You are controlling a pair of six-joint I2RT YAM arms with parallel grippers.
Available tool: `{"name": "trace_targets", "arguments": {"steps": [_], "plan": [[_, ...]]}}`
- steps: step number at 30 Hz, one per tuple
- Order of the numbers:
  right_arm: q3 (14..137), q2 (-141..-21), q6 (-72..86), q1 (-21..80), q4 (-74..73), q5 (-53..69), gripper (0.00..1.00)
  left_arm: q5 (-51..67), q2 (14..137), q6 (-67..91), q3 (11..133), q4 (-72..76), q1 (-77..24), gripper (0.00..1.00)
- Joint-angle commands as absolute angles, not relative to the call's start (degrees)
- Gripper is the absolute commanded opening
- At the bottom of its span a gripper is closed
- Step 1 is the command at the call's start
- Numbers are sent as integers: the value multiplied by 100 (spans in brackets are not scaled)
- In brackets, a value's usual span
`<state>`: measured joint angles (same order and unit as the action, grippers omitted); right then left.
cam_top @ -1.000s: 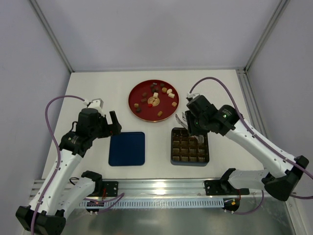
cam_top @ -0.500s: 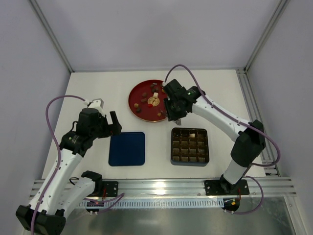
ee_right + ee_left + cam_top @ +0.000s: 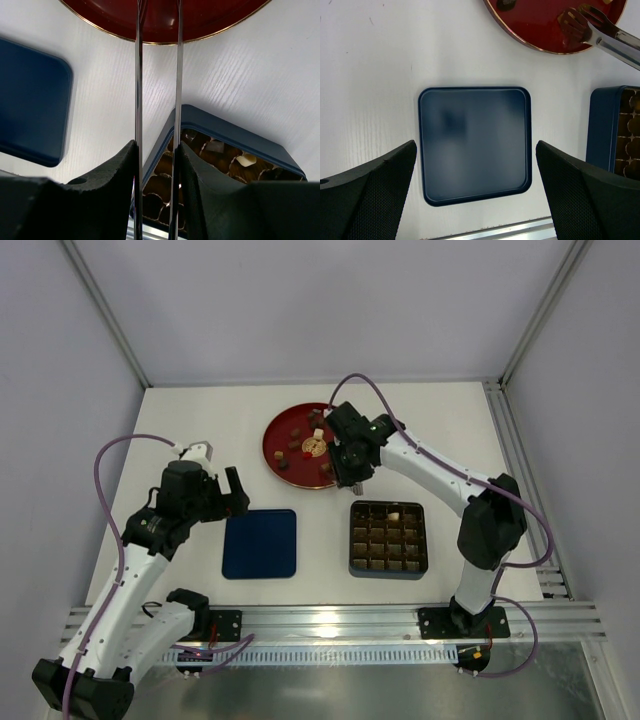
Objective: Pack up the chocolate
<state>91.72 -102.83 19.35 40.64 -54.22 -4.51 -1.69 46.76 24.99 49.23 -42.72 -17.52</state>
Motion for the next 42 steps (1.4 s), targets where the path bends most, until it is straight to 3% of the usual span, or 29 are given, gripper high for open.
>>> {"name": "trace_targets", "arguments": {"steps": [1, 14, 42], "plan": [[9579, -10362, 1828, 4043, -5352, -413, 40, -132, 4658, 2417, 4922, -4166, -1767, 100], [10090, -10784, 1723, 3902, -5414, -395, 34, -167, 4667, 2417, 4922, -4166, -1775, 100], [11259, -11514, 1793, 3858, -5792, -466, 36, -158, 4676, 2408, 4931, -4166, -1784, 100]]}}
